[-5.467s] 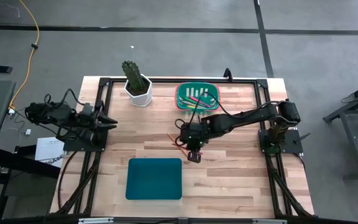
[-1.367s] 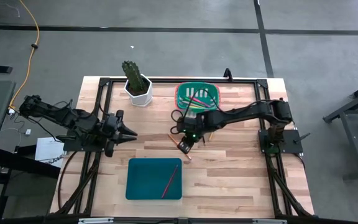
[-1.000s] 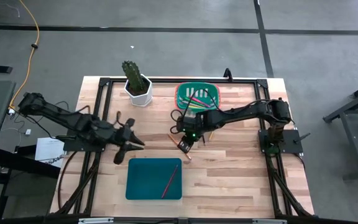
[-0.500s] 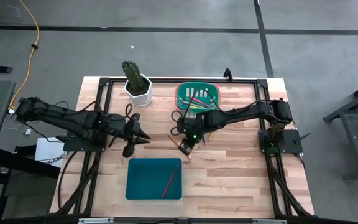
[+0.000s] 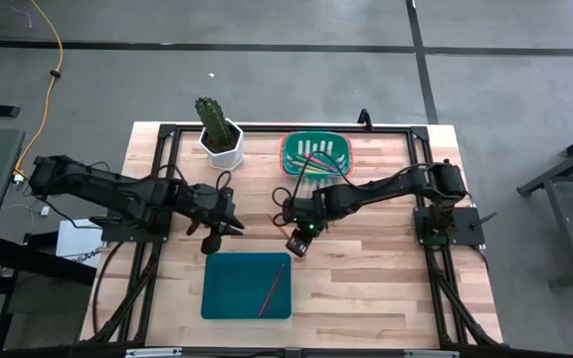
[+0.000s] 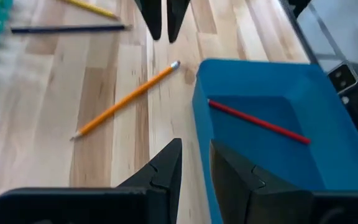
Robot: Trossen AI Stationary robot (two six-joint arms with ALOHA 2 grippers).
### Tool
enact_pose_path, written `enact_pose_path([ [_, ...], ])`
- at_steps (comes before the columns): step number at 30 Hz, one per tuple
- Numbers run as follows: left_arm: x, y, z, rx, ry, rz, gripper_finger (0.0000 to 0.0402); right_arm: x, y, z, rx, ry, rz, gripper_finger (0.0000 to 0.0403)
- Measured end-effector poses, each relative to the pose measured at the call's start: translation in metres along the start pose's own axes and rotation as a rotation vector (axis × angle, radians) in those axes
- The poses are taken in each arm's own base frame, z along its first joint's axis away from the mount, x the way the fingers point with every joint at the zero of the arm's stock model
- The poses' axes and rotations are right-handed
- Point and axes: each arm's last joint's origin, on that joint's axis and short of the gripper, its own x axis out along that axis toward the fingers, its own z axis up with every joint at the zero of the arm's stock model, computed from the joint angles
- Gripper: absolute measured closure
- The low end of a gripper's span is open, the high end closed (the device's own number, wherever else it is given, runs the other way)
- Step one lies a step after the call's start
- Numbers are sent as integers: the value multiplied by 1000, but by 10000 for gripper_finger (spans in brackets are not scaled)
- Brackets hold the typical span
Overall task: Sort pens & pencils
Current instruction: Put the orange pencil into the blue bin
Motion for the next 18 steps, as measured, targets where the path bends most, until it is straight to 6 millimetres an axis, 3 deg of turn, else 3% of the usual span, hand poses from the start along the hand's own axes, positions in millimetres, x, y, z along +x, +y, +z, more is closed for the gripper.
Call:
enact_pose_path([
  [9, 3, 1, 0, 8, 3, 11, 330, 17, 12, -5, -23, -5, 22, 320],
  [15, 6, 1, -2, 57, 28, 5, 330, 8, 14, -1, -32, -96, 2, 320],
  [18, 7, 1, -2, 65, 33, 6, 330, -8, 12, 3, -34, -156, -27, 320],
])
